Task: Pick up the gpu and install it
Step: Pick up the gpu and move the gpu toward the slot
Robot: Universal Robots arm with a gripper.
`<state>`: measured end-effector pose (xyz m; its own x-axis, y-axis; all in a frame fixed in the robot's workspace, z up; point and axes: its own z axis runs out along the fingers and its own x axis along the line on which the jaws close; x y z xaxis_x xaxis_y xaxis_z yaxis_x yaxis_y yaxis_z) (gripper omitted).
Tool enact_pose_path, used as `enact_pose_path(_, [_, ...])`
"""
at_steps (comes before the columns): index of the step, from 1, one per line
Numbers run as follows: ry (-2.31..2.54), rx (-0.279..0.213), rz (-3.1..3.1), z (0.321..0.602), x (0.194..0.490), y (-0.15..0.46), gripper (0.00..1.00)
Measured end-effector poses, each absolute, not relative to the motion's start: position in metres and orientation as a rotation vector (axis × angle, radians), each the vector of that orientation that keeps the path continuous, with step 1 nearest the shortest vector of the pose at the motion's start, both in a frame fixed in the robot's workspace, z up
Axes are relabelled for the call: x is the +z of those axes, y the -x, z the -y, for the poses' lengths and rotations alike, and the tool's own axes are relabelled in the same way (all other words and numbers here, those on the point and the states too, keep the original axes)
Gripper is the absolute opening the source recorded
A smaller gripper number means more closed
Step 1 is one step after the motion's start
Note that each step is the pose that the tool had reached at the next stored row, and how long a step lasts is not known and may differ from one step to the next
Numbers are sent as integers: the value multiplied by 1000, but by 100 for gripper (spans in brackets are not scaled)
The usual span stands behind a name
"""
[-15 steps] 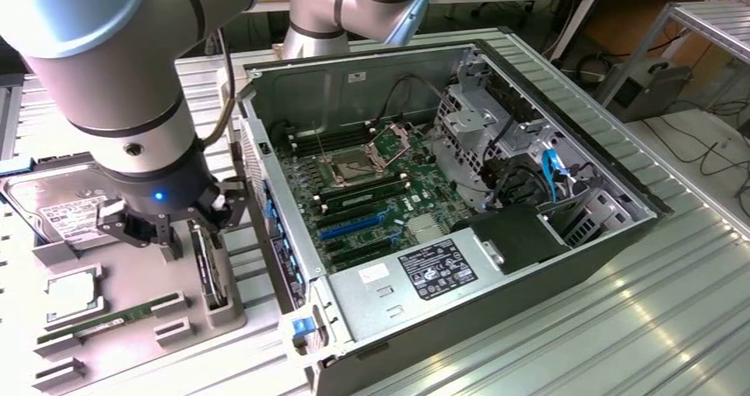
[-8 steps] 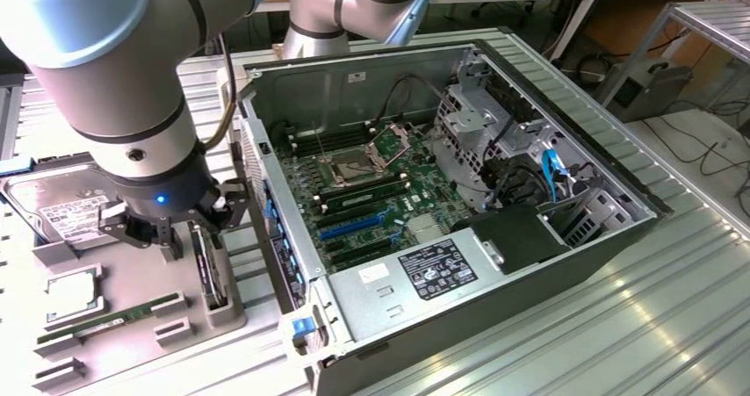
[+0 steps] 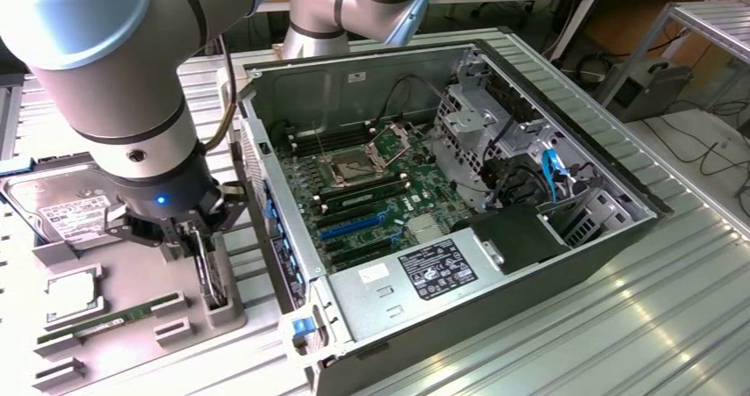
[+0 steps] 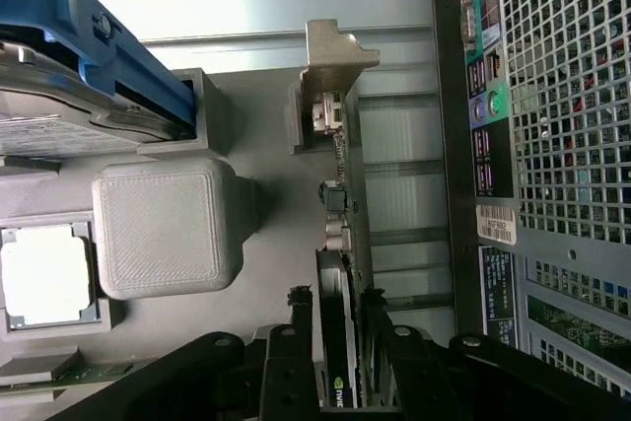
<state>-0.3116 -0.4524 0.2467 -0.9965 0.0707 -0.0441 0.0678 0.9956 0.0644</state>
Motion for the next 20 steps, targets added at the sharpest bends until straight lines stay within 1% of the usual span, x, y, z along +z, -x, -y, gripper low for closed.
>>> enact_pose_path(1, [-107, 97, -3092, 452, 247, 312, 32])
enact_pose_path(2, [-107, 97, -3092, 452, 247, 312, 27])
enact_pose_path(13, [-62, 99, -3115, 452, 247, 305, 27])
enact_pose_path(20, [-58, 98, -3117, 452, 261, 303, 26])
